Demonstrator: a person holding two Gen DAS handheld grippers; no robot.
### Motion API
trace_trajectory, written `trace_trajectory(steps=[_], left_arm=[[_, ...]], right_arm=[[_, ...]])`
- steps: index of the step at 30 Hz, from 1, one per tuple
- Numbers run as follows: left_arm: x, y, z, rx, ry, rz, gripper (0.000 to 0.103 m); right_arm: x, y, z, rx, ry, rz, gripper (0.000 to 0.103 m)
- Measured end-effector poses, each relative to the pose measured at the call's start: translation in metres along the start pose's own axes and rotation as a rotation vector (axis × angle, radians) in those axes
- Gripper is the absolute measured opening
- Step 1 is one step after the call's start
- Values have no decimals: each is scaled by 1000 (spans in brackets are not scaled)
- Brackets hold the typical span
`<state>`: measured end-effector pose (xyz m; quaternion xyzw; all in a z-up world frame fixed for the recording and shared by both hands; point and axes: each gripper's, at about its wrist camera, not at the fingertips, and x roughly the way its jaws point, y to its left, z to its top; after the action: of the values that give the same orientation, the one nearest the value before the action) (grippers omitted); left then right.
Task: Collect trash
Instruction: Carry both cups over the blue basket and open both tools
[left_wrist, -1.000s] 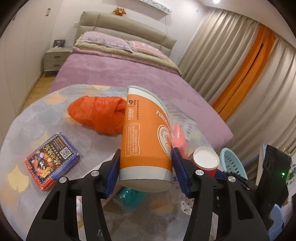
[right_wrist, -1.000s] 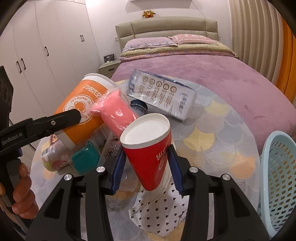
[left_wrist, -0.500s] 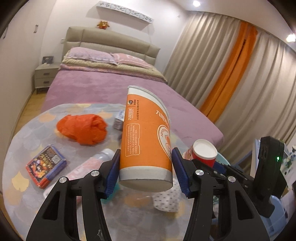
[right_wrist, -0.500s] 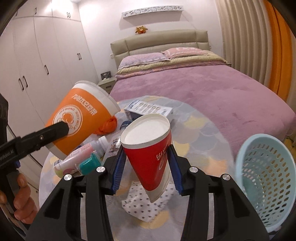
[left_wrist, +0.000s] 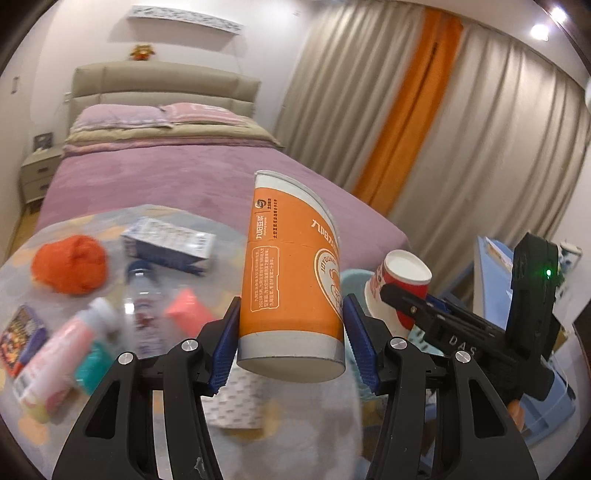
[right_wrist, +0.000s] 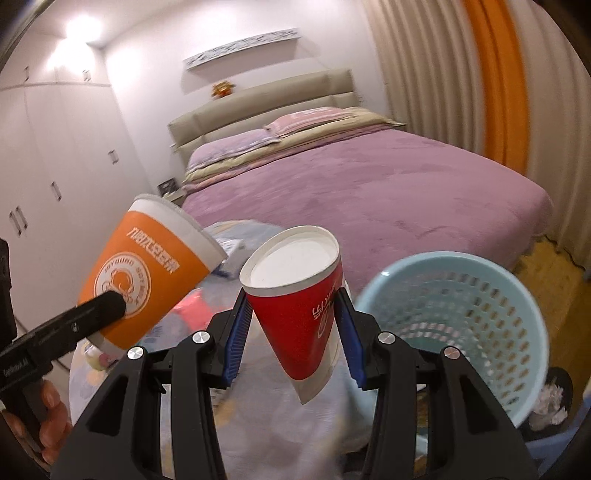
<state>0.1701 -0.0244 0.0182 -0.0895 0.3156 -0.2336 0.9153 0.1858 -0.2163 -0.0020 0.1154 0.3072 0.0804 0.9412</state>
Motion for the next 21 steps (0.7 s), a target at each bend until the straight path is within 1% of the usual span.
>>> trace_trajectory(steps=[4,7,13,16,21], left_arm=[[19,-26,-1,37,25,-34,52],[37,-45,-5,54,53,-71,52],[76,-79,-14,72,127,-140,52],[97,-95,-18,89,163,-152,52],[123,-109,-26,88,214,-163,53]], right_arm=[[-9,-34,1,49,-6,-47,42],[-13,-65,-3,103,5,-86,42],[-10,-127,-16,241,69,-169,42],[-7,-154,-25,295,100,-210,42],[0,-180,-38,339,137,-242,43]])
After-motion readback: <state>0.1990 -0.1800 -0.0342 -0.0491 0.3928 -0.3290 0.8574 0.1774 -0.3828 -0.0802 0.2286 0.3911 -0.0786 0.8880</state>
